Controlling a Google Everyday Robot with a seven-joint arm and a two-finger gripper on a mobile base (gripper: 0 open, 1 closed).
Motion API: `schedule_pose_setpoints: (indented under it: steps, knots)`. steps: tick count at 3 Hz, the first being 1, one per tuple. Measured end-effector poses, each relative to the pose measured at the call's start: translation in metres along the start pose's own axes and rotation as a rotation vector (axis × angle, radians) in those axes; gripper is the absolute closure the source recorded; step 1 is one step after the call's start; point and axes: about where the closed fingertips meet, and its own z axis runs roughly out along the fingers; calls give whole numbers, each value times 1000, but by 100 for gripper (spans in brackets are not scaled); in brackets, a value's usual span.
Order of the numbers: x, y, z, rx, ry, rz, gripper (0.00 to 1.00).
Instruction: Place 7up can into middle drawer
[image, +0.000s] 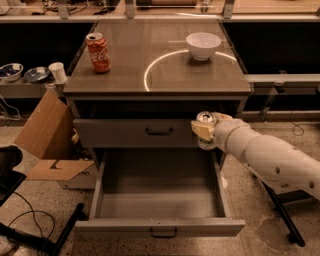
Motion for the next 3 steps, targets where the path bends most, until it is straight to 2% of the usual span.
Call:
schedule_pose_setpoints:
  steps: [1,2,3]
  knots:
    - [-3,-1,0,-2,-3,1,100]
    - [23,14,1,-63,28,41,100]
    - [44,27,1,-170,18,29,100]
